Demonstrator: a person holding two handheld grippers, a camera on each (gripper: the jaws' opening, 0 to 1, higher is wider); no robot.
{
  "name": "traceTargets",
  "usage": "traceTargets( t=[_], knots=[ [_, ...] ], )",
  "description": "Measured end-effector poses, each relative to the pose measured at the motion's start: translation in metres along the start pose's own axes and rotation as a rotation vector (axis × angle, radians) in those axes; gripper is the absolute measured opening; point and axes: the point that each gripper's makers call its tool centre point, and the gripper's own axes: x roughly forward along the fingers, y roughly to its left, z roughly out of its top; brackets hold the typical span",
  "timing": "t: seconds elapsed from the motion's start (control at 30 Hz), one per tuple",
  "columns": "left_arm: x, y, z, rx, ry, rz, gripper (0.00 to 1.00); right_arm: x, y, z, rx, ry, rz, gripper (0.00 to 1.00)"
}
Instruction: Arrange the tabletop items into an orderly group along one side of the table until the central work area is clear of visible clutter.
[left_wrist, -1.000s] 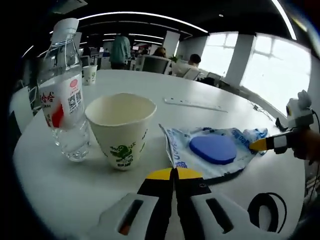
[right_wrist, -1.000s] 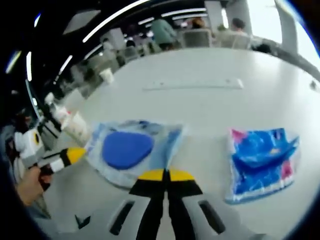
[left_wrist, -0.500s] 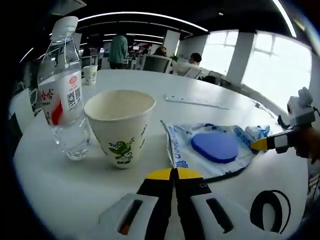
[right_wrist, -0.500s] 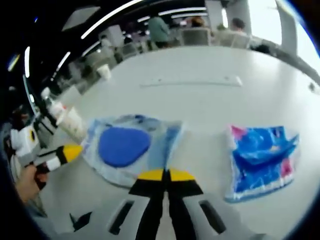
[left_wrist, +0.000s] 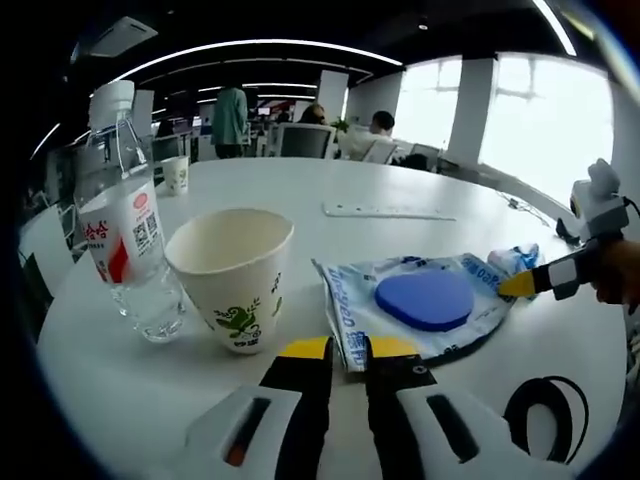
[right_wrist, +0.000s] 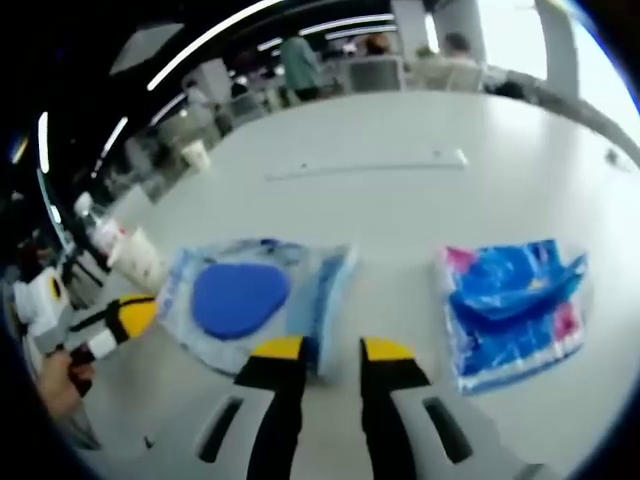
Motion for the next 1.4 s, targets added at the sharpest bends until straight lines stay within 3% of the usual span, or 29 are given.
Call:
traceTargets(
  t=[0.33,0.57,1.03,1.2,1.4],
  knots=[
    [-0.009,-0.018,0.013,0.045,-0.028,-0.048,0.26,-0.017,0.019,0.013,-0.024,-0.069,0.04,0.41],
    [-0.011,-0.03,0.016,0.01,-0.032,-0.093,0.37,-0.03,0.023,0.02,-0.019,-0.106,0.047,0.6],
    [-0.022,-0.059,0.034,-0.007,-0.075,-0.158,0.69,-0.061,0.004,0.033,-0.07,-0.178,0.016,0.77],
    [-0.024,-0.068,0.042,0.032,-0.092,-0.162,0.69,-0.069,-0.007,0.037,-0.112,-0.209,0.018,0.86],
    [-0.019,-0.083,0.053,0.01,-0.108,-0.191,0.76,-0.075,-0.017,0.036,-0.143,-0.211,0.039,0.98]
  ],
)
